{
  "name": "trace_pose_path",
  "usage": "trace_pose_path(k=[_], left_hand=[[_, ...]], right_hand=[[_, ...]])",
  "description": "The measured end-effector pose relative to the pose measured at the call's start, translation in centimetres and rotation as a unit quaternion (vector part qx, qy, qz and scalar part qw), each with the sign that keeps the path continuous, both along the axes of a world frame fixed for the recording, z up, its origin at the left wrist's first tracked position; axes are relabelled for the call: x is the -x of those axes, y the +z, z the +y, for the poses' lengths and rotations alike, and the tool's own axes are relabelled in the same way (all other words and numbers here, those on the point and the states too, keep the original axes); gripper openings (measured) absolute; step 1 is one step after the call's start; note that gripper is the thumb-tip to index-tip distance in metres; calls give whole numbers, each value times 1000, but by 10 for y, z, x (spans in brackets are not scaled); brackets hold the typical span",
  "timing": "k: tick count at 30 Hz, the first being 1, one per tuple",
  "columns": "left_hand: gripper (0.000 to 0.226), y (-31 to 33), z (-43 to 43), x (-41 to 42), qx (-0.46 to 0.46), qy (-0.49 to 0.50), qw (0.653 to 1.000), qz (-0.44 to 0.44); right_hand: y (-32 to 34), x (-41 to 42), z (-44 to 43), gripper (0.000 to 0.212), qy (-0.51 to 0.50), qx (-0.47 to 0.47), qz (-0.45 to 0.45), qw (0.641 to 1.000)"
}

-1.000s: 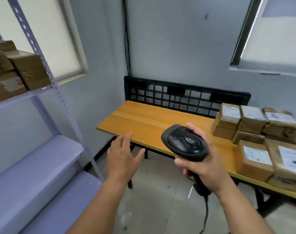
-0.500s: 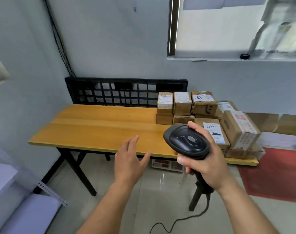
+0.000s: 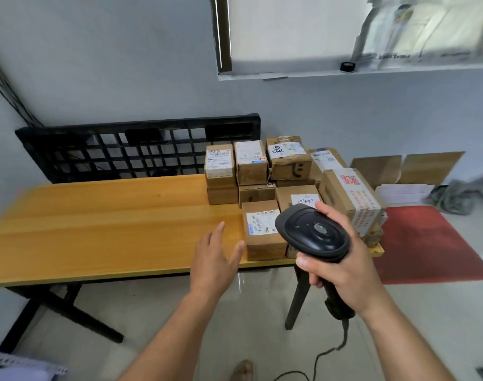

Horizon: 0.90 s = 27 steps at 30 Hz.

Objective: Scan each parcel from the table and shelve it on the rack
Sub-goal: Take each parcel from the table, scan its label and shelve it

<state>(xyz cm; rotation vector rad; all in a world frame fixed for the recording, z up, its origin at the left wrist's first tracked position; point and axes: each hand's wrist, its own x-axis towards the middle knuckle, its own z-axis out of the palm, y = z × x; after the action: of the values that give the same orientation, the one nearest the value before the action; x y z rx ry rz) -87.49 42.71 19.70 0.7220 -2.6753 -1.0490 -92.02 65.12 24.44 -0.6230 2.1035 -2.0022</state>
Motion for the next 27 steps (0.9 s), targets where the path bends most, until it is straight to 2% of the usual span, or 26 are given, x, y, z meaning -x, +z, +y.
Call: trace_pose_path(k=[13, 16, 19, 24, 27], left_hand=[[69, -58, -8, 98, -129, -6, 986, -106], [81, -72, -11, 98, -190, 2, 973, -131], [93, -80, -12, 87, -277, 4, 954, -118], [113, -83, -11, 71, -374, -40, 919, -115], [114, -88, -9, 69, -413, -65, 902, -108]], right_hand=[[-56, 66, -17, 83, -32, -27, -97, 994], [-65, 70, -19, 85, -30, -35, -110, 993], [-72, 69, -20, 86, -33, -42, -128, 990], [-84, 61, -24, 85, -28, -61, -163, 984], [-90, 58, -27, 87, -15, -73, -177, 981]])
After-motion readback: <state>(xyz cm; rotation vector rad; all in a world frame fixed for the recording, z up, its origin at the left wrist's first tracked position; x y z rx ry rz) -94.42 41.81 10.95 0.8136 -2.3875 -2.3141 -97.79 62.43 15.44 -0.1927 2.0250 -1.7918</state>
